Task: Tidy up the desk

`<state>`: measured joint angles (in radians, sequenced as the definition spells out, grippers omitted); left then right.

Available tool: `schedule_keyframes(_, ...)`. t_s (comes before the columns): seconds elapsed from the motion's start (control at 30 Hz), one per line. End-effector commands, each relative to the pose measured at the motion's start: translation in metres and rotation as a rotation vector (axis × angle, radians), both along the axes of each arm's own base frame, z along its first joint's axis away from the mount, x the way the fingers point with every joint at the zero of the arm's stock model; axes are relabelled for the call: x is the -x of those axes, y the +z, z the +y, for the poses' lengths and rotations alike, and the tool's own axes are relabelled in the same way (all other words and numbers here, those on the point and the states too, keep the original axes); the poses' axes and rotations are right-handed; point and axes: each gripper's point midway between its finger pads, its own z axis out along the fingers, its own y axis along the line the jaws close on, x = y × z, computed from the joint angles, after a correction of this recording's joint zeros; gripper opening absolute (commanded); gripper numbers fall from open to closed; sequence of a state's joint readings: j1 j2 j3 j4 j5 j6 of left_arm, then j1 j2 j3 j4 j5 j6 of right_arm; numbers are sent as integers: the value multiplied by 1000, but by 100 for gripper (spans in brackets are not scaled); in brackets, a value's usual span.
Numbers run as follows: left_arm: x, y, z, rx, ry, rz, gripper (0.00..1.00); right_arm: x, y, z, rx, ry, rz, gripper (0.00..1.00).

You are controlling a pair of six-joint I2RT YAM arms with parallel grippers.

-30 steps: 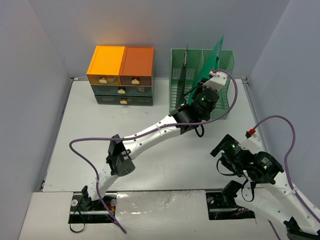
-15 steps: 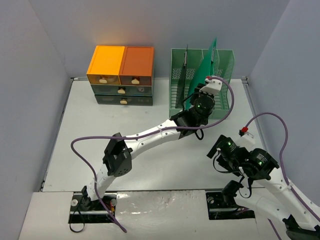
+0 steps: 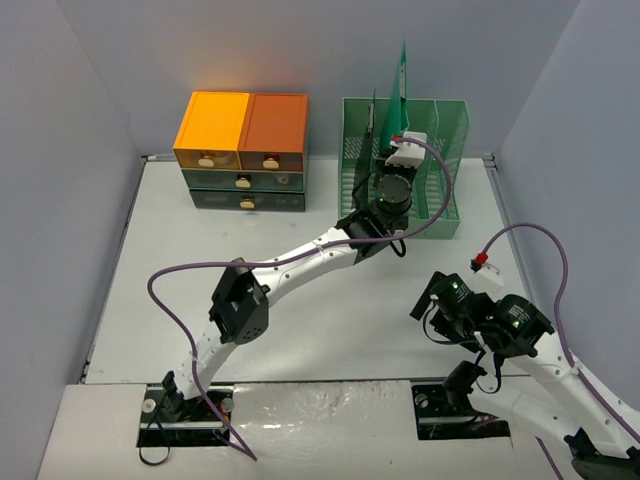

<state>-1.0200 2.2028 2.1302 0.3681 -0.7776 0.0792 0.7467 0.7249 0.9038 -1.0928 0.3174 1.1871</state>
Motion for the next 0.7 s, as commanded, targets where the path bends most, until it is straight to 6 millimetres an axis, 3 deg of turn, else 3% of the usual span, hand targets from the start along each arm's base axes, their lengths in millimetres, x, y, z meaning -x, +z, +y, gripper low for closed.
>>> schedule_keyframes(0.0, -2, 79, 13, 202, -26, -159, 0, -2, -4, 4, 13, 20, 19, 100)
schedule_keyframes(0.4, -21, 41, -10, 137, -90, -189, 0, -1, 3, 7, -25, 32, 1, 100)
schedule_keyframes(0.67, -27, -6, -20, 97, -99, -144, 0, 2, -6, 7, -20, 38, 17, 100)
